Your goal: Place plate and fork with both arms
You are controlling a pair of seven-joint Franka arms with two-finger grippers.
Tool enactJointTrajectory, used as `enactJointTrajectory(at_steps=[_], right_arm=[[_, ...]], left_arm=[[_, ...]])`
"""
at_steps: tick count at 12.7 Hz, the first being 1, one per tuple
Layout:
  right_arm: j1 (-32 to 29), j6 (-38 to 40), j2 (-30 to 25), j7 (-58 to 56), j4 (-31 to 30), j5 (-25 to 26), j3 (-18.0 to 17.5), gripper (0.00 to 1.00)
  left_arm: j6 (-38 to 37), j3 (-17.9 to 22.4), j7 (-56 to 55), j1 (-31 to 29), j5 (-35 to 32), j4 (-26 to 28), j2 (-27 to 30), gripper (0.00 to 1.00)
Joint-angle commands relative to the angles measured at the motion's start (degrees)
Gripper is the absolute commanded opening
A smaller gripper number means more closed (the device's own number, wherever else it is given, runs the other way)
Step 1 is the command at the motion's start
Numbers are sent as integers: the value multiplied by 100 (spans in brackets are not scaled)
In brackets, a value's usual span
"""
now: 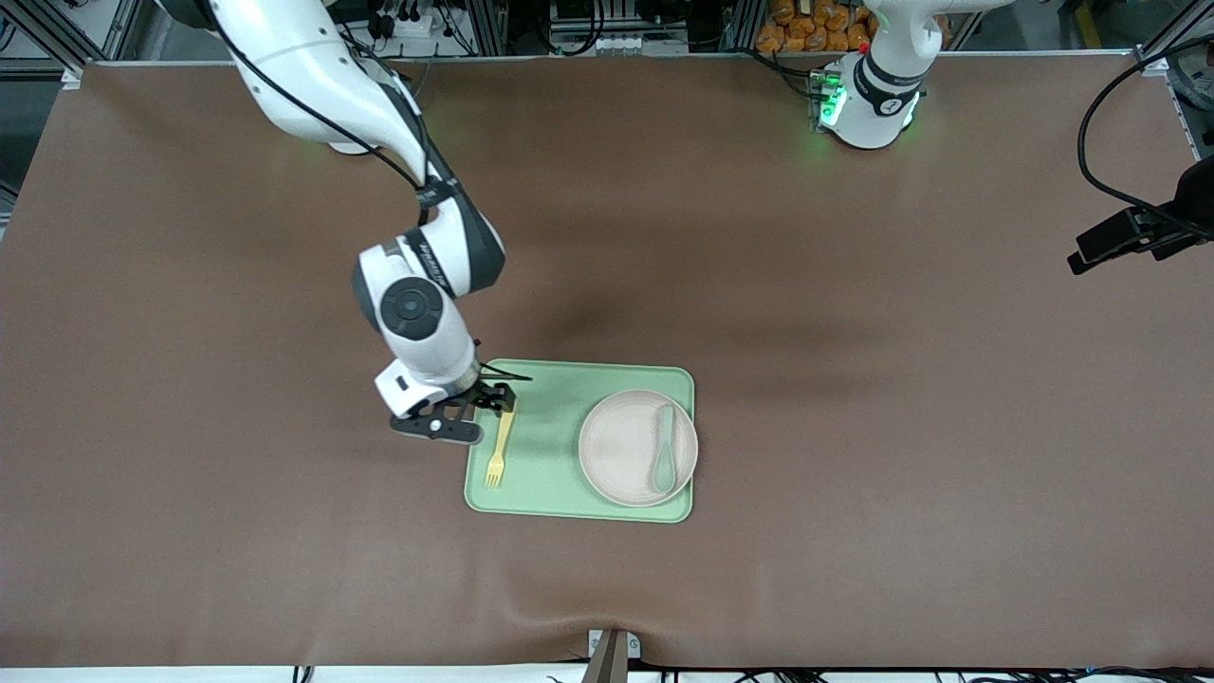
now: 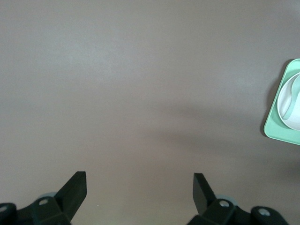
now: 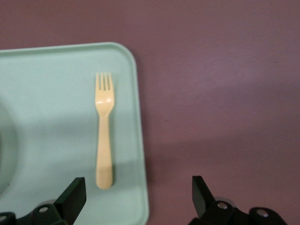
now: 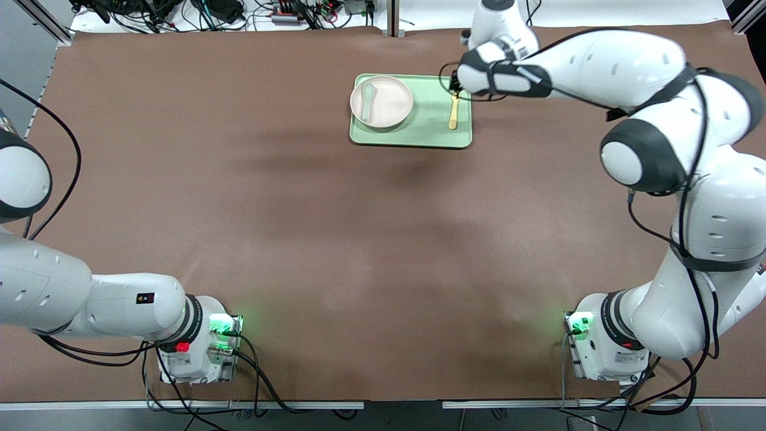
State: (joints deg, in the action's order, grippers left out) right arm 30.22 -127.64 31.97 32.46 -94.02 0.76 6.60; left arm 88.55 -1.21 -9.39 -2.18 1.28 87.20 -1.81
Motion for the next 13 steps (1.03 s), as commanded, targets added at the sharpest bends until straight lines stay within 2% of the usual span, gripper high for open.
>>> enactJointTrajectory(at_steps=[1, 3, 6, 9, 13], right_arm=[[-533, 746, -751, -800, -204, -50, -124, 100], [-884, 1266, -1278, -1249, -187, -50, -220, 100], [-1762, 1996, -1903, -2083, -178, -58, -606, 100], [-2317, 2829, -2422, -3112, -21, -58, -581, 100], [-2512, 4630, -2493, -3325, 1313, 38, -537, 100]], left_arm=[[-48, -28, -19, -28, 74, 104, 137, 100], [-48, -28, 7, -2, 74, 95, 102, 100], [-4, -89, 7, 16, 74, 78, 75, 100], [-4, -90, -1, -28, 83, 43, 93, 100], [-13, -90, -89, -37, 83, 60, 110, 100]])
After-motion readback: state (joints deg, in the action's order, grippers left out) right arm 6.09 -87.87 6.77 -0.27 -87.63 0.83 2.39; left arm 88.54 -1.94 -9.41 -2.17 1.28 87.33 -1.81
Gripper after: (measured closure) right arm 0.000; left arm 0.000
